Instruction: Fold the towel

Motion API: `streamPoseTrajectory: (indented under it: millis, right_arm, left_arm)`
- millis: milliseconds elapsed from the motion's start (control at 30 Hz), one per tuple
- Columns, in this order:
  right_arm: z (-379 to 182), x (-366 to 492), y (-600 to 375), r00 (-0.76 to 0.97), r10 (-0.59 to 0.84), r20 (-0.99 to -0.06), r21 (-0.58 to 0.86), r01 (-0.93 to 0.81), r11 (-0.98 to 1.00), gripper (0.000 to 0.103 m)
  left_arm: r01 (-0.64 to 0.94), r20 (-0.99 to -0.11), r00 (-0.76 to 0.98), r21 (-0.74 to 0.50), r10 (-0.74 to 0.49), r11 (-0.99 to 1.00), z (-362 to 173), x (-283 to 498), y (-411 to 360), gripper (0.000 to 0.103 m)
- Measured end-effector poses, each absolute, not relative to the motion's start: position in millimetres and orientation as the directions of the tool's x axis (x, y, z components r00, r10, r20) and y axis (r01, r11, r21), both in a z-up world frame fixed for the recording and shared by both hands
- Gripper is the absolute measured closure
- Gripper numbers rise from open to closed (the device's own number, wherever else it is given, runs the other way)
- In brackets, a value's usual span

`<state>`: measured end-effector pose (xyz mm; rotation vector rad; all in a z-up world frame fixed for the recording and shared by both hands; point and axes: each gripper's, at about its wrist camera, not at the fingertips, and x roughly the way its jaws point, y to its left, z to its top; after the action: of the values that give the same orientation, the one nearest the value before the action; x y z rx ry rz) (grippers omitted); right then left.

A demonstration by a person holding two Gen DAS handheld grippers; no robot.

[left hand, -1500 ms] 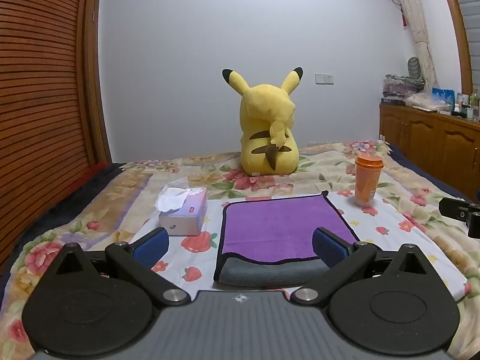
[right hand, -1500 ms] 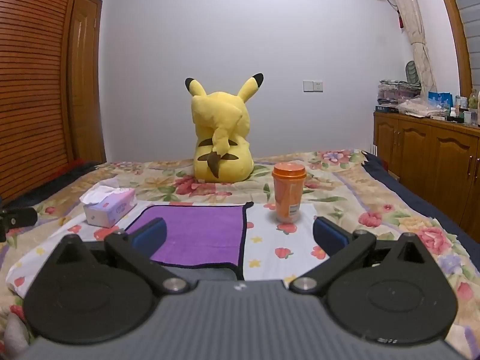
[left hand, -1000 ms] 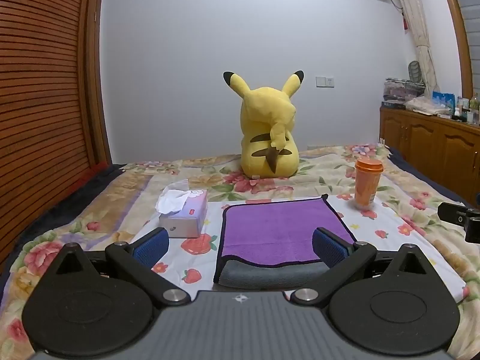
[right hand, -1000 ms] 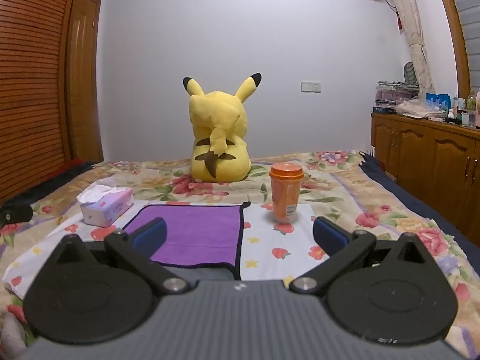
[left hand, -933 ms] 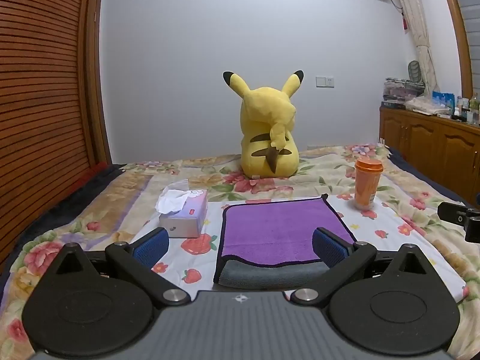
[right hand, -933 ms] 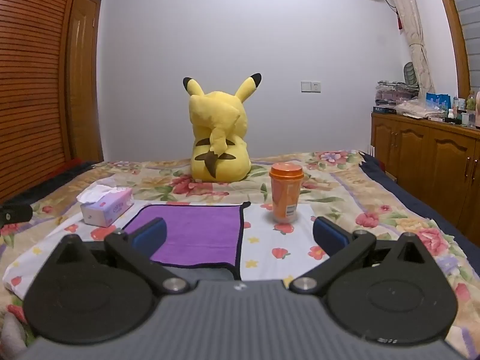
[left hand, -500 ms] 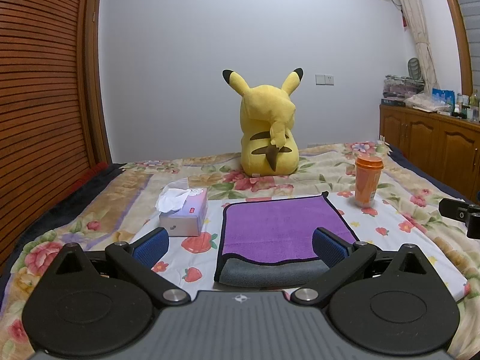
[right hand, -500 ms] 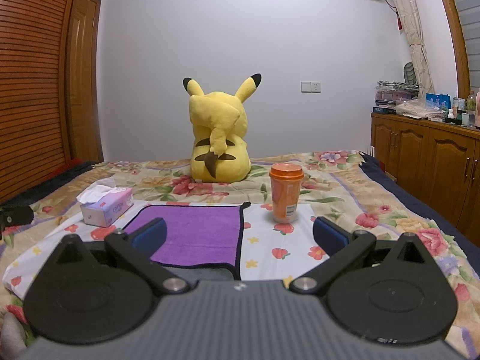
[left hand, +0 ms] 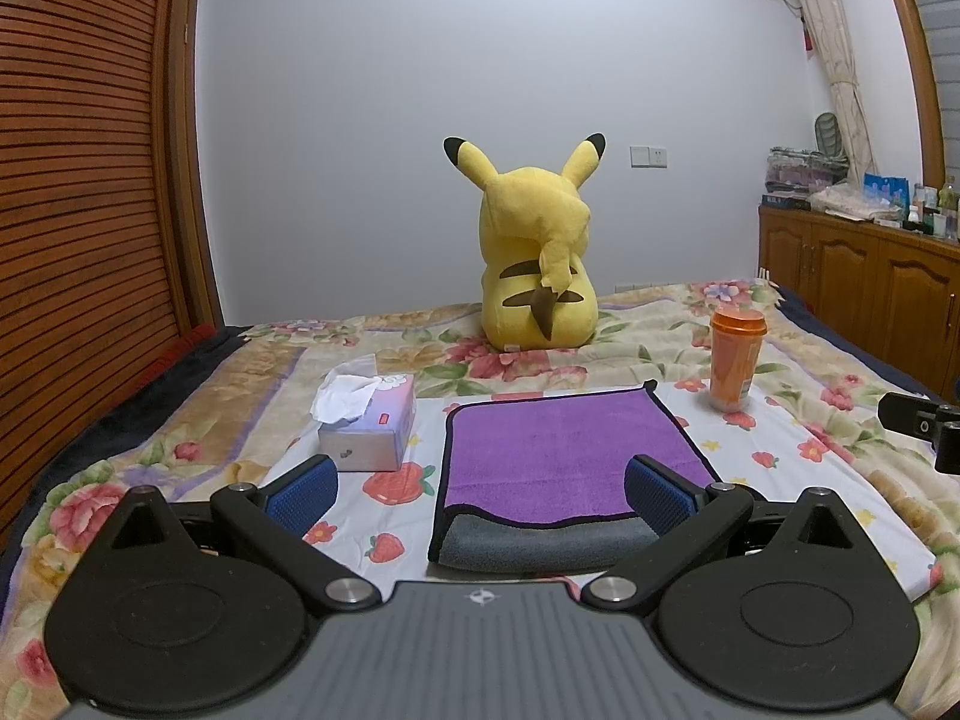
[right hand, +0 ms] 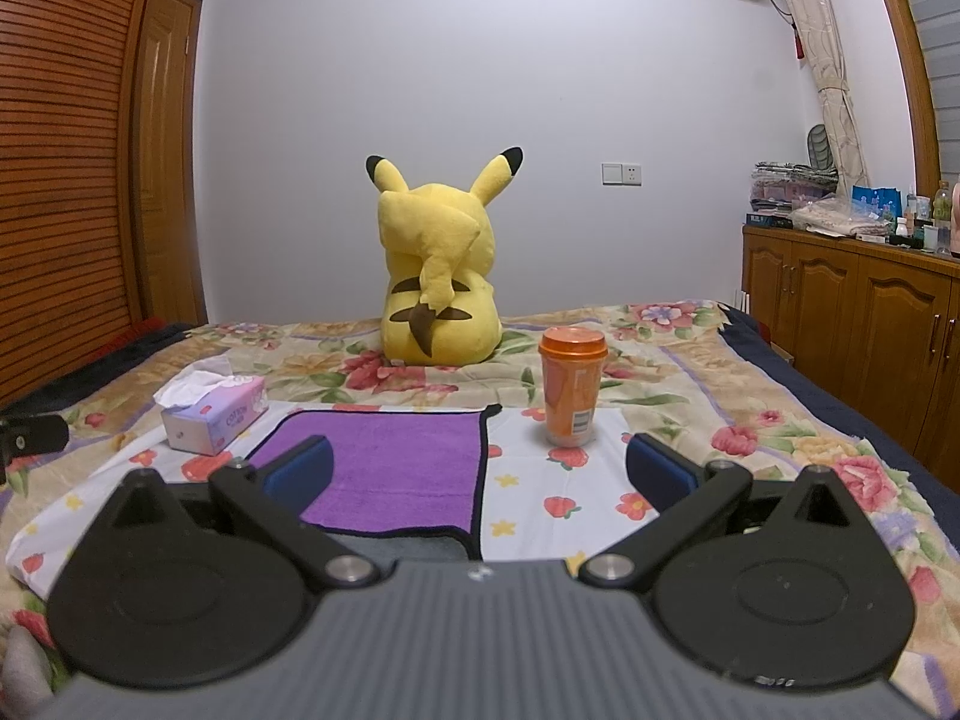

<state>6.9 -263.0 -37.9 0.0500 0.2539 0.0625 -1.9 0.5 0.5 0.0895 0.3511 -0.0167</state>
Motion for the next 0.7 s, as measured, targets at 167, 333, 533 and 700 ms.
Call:
streamPoseTrajectory:
  millis: [167, 333, 533, 700]
  right_arm:
    - [-38.1, 6.9, -262.9, 0.966, 0.067, -0.249, 0.057, -0.055, 0.997, 0.000]
    - [-38.4, 7.1, -263.3, 0.966, 0.067, -0.250, 0.057, -0.055, 0.997, 0.000]
    - [-36.8, 5.6, -263.0, 0.966, 0.067, -0.251, 0.057, -0.054, 0.997, 0.000]
    - [-37.3, 6.6, -262.9, 0.966, 0.067, -0.252, 0.058, -0.054, 0.997, 0.000]
  left_arm:
    - [0.032, -0.344, 0.939, 0.085, -0.001, 0.996, -1.7, -2.0, 0.2, 0.000]
    - [0.035, -0.347, 0.938, 0.087, -0.002, 0.996, -3.7, -2.2, -0.5, 0.000]
    - [0.034, -0.348, 0.938, 0.088, -0.002, 0.996, -4.5, -2.5, -1.2, 0.000]
    - [0.034, -0.348, 0.937, 0.088, -0.002, 0.996, -4.1, -2.2, -1.1, 0.000]
